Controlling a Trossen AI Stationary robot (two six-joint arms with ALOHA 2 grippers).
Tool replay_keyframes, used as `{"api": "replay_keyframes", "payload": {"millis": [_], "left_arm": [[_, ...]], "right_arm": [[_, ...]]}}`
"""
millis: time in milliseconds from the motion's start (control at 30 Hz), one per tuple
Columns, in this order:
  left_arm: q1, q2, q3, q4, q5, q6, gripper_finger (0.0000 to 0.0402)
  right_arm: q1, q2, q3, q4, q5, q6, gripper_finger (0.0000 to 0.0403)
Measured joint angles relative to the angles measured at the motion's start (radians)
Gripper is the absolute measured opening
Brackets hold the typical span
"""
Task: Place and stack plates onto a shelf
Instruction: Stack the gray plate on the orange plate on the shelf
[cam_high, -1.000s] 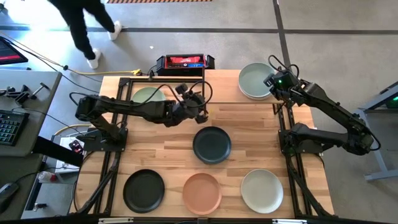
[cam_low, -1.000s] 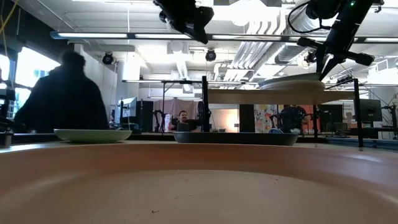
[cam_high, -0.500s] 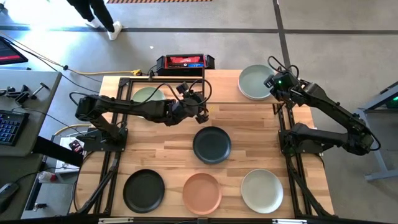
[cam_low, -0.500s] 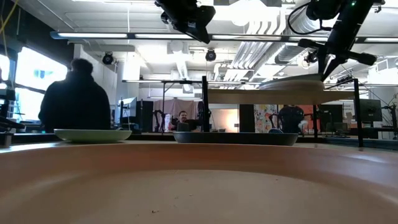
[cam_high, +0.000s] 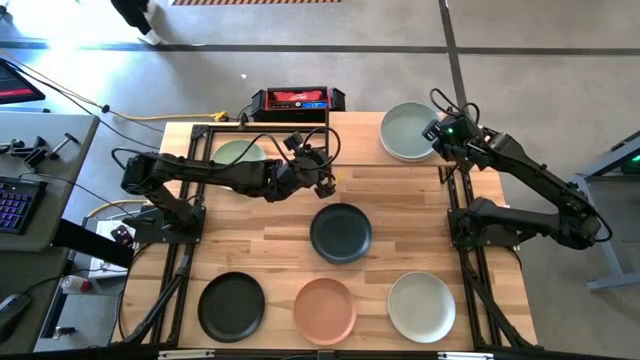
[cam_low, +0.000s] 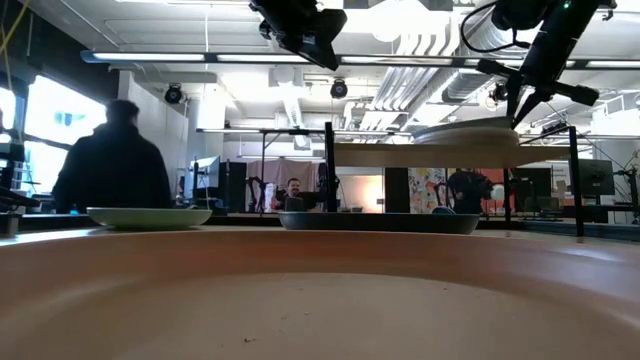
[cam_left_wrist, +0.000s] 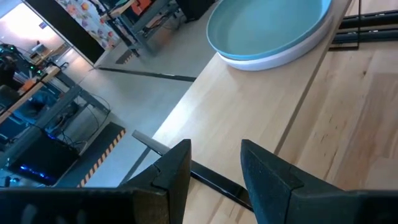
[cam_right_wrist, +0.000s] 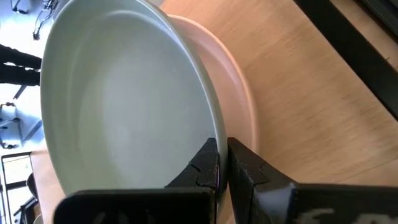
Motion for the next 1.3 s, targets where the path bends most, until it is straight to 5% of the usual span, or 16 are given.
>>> {"api": "replay_keyframes", "payload": {"millis": [767,1300], "left_arm": [[0.0,0.0,0.0,0.0,0.0,0.0,0.013],[0.0,0.0,0.0,0.0,0.0,0.0,0.013]], "right_arm": [[0.0,0.0,0.0,-0.014,0.001,0.001,0.0003],[0.0,-0.031,0.0,-0.013,0.038,-0.096,0.0107]]}}
